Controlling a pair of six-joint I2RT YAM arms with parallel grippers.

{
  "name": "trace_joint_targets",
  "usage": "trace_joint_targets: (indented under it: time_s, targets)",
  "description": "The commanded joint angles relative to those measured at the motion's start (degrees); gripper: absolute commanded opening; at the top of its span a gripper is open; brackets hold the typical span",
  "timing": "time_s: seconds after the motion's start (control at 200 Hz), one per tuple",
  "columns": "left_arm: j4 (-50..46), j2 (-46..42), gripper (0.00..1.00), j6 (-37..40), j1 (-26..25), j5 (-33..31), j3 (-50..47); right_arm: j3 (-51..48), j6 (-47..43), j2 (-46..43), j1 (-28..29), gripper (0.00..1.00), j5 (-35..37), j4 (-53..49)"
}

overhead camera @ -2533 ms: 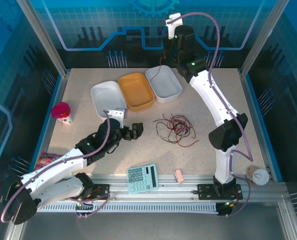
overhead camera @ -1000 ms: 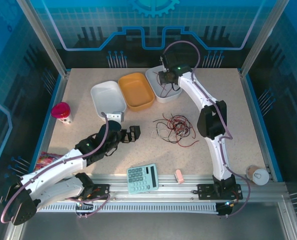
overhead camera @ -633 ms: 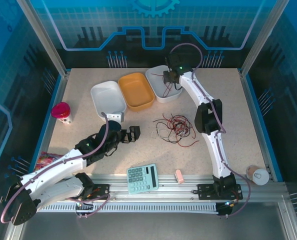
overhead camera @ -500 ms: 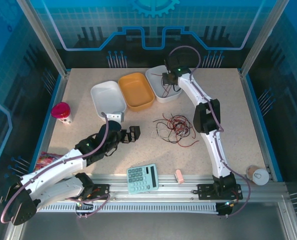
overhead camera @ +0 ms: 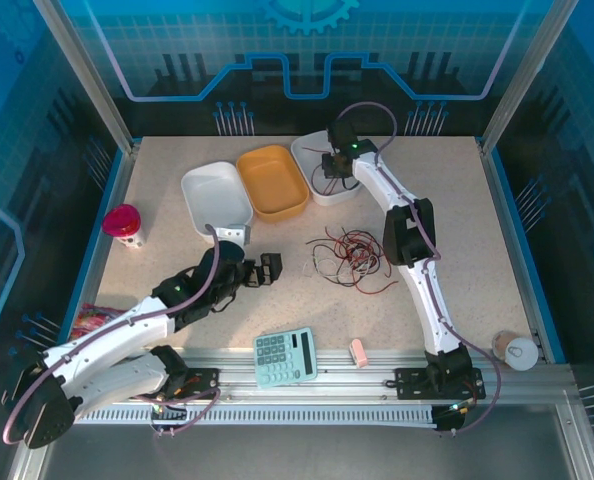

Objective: Untangle the cables

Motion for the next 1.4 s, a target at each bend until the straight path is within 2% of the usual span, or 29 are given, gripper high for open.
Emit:
trace_joint_targets:
  time_s: [0.0,0.085,0.295,0.49,0.59,0.765,1.036,1.306,1.391]
  targets:
    - [1.54,0.32,0.99,0.23,0.40,1.85,-0.68,0.33,-0.19,-4.69,-0.67,0.30,-0.99,-0.87]
    - [1.84,0.21,0.99,0.06,0.39,2.03,-0.77,-1.17,-0.31,-7.56,-0.74,0.37,-0.71,-0.59]
    - [2.59,0.13,0.99,-0.30,0.39,3.32,-0.77,-4.81,-0.65,-13.77,-0.93,0.47,-0.30,-1.05]
    - [2.90,0.05,0.99,-0.39,0.35,4.54,-0.46,-11.07,0.08,-21.39,-0.94,0.47,0.97,-1.43]
    - [3.70,0.46,0.99,-0.98,0.33,4.98,-0.44,-20.32,1.22,-28.32,-0.91,0.49,0.96,0.54]
    - [4.71,2.97,0.99,-0.96,0.39,6.34,1.18,-44.07,4.20,-45.62,-1.03,0.52,1.93,7.74]
    - [6.11,12.17,0.99,1.26,0.33,12.25,7.52,-74.01,8.66,-70.81,-2.13,0.55,1.29,10.68]
    - [7.67,28.06,0.99,4.52,0.34,20.35,18.15,-88.07,11.97,-85.95,-3.94,0.56,-1.21,5.49]
    - [8.42,33.26,0.89,7.02,0.33,22.06,21.73,-90.62,13.16,-89.12,-4.25,0.57,-2.34,5.12]
